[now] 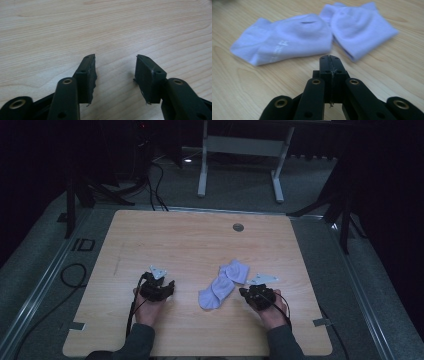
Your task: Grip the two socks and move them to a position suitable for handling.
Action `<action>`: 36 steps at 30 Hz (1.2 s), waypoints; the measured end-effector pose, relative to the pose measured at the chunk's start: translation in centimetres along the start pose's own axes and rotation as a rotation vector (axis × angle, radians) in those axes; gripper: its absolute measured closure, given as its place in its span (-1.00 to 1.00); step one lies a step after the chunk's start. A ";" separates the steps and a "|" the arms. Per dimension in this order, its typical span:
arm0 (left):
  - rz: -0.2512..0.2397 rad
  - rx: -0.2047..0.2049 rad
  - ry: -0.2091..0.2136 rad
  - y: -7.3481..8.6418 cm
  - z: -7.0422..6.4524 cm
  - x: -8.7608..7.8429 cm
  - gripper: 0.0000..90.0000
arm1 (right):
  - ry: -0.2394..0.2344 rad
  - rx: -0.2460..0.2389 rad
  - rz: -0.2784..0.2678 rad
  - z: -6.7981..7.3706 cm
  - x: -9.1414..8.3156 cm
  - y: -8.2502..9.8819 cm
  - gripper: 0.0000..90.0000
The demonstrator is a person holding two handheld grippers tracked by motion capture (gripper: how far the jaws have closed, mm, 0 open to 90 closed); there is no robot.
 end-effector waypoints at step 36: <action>-0.038 0.211 0.278 -0.2 -5.3 -1.8 0.62 | -0.075 -0.158 0.096 5.1 5.6 -4.0 1.00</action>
Point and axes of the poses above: each handheld gripper's, and its own axes: x roughly forward along the jaws, y roughly out of its underside, z roughly to its left, the point moved 2 cm from there along x, roughly forward along the jaws, and after that the axes turned 5 degrees about z, right-handed, at the moved point
